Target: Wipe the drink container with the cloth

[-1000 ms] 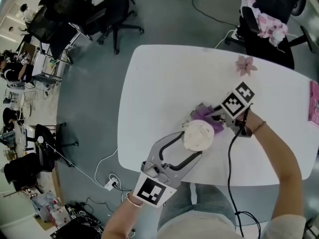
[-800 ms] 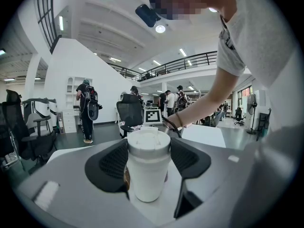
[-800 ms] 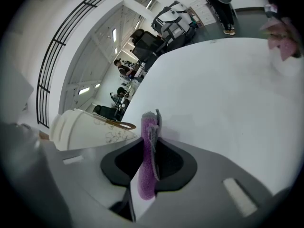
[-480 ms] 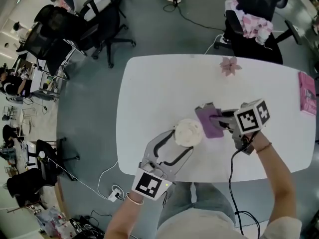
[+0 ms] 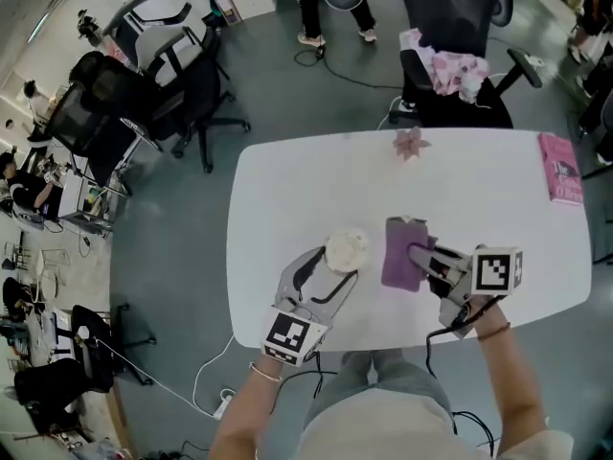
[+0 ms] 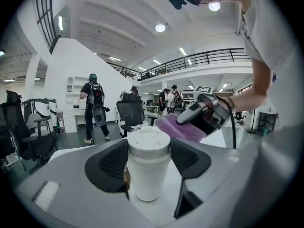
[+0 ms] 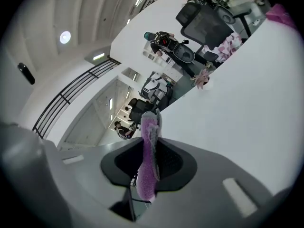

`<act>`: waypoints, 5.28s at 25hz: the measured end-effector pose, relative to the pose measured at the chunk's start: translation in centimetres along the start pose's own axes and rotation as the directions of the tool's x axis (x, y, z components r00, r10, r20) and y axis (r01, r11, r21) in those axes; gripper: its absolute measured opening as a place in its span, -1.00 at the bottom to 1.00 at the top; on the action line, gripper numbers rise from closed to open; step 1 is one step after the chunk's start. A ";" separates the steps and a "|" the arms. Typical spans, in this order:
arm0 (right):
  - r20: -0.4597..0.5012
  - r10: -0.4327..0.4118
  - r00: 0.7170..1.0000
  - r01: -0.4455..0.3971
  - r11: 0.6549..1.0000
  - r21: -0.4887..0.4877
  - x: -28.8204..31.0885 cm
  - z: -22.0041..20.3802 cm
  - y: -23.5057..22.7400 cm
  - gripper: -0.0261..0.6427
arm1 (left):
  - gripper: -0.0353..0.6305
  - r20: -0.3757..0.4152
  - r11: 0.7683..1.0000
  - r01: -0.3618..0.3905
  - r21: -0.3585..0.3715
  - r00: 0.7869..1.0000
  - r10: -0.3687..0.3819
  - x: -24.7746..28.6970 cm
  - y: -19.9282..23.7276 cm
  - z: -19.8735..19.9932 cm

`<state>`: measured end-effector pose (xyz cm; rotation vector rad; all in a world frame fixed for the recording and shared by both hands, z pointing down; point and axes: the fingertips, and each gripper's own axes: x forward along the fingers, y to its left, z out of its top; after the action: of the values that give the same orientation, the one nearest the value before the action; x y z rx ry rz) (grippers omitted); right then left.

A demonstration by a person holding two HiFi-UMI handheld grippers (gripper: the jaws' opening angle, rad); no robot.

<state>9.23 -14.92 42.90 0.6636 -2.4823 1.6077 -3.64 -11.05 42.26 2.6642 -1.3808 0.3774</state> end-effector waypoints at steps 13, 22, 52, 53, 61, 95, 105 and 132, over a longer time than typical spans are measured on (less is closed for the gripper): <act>0.168 -0.047 0.985 0.015 0.982 0.187 -2.5 -3.5 1.7 -0.71 | -0.05 0.012 1.000 -0.003 -0.007 1.000 0.003 0.0 -0.1 0.2; 0.123 -0.089 0.988 0.053 0.961 0.273 -0.9 -5.1 0.4 -0.71 | -0.05 0.019 1.000 -0.001 -0.007 1.000 0.001 0.0 -0.1 0.2; 0.135 -0.036 0.990 -0.009 0.948 0.318 2.8 -4.4 -1.4 -0.71 | -0.05 0.028 1.000 0.002 -0.001 1.000 -0.002 0.0 -0.2 0.5; 0.133 -0.044 0.990 -0.002 0.945 0.327 2.8 -4.5 -1.5 -0.71 | -0.05 0.028 1.000 0.002 -0.002 1.000 -0.002 0.0 -0.2 0.5; 0.110 -0.085 0.990 0.039 0.930 0.364 3.1 -5.1 -2.5 -0.71 | -0.05 0.026 1.000 0.003 -0.004 1.000 -0.003 -0.1 -0.2 0.5; 0.047 -0.156 0.987 0.129 0.925 0.358 7.0 -7.7 -8.1 -0.71 | -0.05 -0.001 0.998 -0.014 -0.060 1.000 0.014 -0.1 -0.5 0.3; 0.013 -0.176 0.984 0.160 0.924 0.348 7.8 -8.4 -9.7 -0.71 | -0.05 -0.005 0.997 -0.018 -0.069 1.000 0.017 -0.1 -0.5 0.2; 0.060 -0.209 0.976 0.176 0.921 0.347 5.4 -7.9 -8.9 -0.71 | -0.05 0.022 1.000 -0.004 -0.001 1.000 0.004 -0.1 -0.3 0.5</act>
<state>6.99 -12.54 55.59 1.0151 -2.1294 1.9844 -3.41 -10.93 41.79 2.6735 -1.3919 0.3484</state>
